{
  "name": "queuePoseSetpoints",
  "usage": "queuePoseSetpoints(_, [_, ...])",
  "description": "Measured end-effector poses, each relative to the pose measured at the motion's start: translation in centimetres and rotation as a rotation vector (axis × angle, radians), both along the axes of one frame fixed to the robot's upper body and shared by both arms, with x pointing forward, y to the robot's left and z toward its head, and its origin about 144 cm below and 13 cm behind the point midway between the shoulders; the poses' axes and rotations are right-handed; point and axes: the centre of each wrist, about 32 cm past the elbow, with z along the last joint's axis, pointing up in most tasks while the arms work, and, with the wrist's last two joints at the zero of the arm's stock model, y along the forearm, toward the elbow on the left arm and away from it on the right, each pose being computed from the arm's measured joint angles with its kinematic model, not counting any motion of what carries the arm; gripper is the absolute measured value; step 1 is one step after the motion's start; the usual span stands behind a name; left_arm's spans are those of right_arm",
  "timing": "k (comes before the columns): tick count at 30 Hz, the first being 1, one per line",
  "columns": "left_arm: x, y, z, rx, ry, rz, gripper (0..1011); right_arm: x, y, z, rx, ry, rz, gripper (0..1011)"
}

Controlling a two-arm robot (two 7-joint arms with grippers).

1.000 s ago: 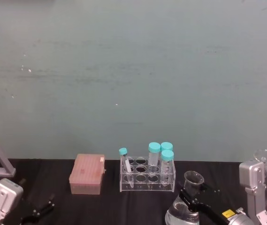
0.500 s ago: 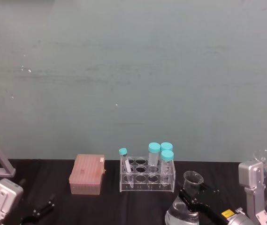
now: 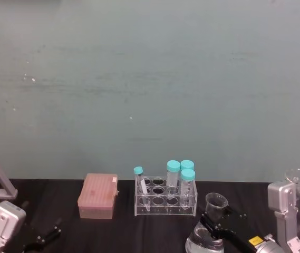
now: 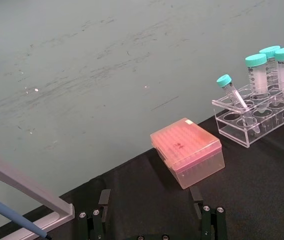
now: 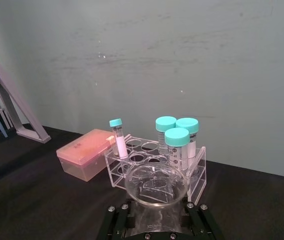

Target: Pick up the beaker with the right gripper, shake it three times, and then put it down.

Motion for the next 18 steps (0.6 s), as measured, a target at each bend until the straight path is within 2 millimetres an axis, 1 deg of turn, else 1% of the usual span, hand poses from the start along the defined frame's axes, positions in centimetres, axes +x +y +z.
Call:
queuePoseSetpoints(2, [0.00,0.00,0.00,0.000,0.000,0.000,1000,-0.01,0.00,-0.02,0.000,0.002,0.000,514])
queuePoseSetpoints(3, [0.00,0.00,0.00,0.000,0.000,0.000,1000,-0.01,0.00,-0.02,0.000,0.002,0.000,556])
queuePoseSetpoints(5, [0.00,0.00,0.00,0.000,0.000,0.000,1000,-0.01,0.00,-0.02,0.000,0.002,0.000,596])
queuePoseSetpoints(7, [0.00,0.00,0.00,0.000,0.000,0.000,1000,-0.01,0.00,-0.02,0.000,0.002,0.000,677])
queuePoseSetpoints(8, [0.00,0.00,0.00,0.000,0.000,0.000,1000,-0.01,0.00,-0.02,0.000,0.002,0.000,687])
queuePoseSetpoints(9, [0.00,0.00,0.00,0.000,0.000,0.000,1000,-0.01,0.00,-0.02,0.000,0.002,0.000,734])
queuePoseSetpoints(10, [0.00,0.00,0.00,0.000,0.000,0.000,1000,-0.01,0.00,-0.02,0.000,0.002,0.000,734])
queuePoseSetpoints(11, [0.00,0.00,0.00,0.000,0.000,0.000,1000,-0.01,-0.01,-0.02,0.000,0.002,0.000,791])
queuePoseSetpoints(16, [0.00,0.00,0.00,0.000,0.000,0.000,1000,0.00,-0.01,-0.01,0.000,0.002,-0.001,929])
queuePoseSetpoints(17, [0.00,0.00,0.00,0.000,0.000,0.000,1000,0.00,-0.01,-0.01,0.000,0.001,0.000,942])
queuePoseSetpoints(18, [0.00,0.00,0.00,0.000,0.000,0.000,1000,0.00,-0.01,-0.01,0.000,0.002,-0.001,985])
